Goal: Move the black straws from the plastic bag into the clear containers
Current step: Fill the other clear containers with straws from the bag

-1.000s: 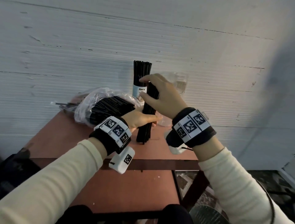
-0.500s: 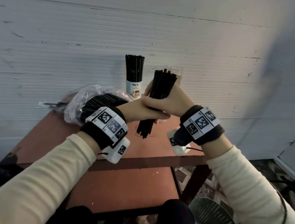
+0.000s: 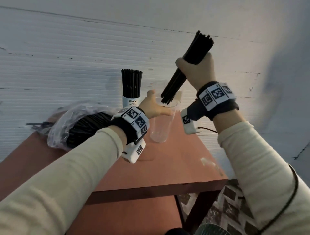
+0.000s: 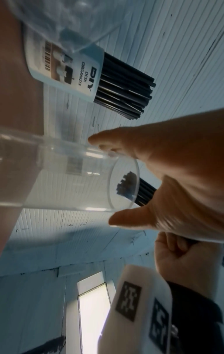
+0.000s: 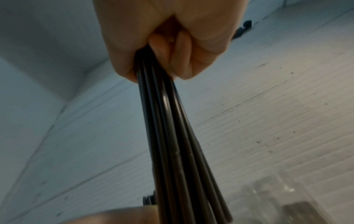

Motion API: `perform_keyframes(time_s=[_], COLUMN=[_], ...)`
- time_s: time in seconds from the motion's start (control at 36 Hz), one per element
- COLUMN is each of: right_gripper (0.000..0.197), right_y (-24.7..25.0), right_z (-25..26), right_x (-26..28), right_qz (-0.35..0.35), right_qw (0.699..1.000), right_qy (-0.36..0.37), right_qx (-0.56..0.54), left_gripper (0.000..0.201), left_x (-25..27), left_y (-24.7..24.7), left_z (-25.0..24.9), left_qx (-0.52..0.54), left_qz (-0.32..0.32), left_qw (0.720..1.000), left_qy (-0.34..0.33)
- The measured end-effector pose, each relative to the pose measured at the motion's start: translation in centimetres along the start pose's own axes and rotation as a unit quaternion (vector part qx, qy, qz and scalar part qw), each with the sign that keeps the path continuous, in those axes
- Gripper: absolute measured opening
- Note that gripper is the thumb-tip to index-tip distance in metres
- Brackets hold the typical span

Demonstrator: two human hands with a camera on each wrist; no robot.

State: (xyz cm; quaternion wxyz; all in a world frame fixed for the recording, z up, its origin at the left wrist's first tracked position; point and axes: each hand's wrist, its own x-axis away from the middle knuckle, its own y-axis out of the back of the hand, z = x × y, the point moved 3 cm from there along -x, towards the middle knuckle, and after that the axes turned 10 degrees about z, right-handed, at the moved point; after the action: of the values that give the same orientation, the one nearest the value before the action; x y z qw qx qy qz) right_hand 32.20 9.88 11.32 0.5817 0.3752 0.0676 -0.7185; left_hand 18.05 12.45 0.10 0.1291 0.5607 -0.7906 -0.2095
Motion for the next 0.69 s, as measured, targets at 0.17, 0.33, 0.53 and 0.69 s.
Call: perform_keyframes(time_s=[0.17, 0.33, 0.53, 0.69], right_gripper=[0.031, 0.041, 0.059, 0.101], right_y=[-2.9, -4.8, -4.2, -3.2], right_z=[-3.3, -5.5, -4.2, -2.1], right_x=[-1.4, -0.7, 0.5, 1.6], right_qz=[0.17, 0.35, 0.364, 0.24], right_qw=[0.973, 0.899, 0.883, 0.907], right_qy=[-0.097, -0.191, -0.164, -0.107], right_qx=[0.119, 0.182, 0.245, 0.328], left_gripper=[0.105, 0.091, 0.084, 0.096], left_x=[-1.1, -1.1, -1.7, 0.9], left_y=[-0.2, -0.2, -0.2, 0.9], left_z=[1.0, 1.2, 1.8, 1.0], left_qx=[-0.005, 0.028, 0.026, -0.041], left_qz=[-0.013, -0.017, 0.012, -0.006], left_qw=[1.0, 0.999, 0.998, 0.999], left_qy=[-0.006, -0.016, -0.047, -0.012])
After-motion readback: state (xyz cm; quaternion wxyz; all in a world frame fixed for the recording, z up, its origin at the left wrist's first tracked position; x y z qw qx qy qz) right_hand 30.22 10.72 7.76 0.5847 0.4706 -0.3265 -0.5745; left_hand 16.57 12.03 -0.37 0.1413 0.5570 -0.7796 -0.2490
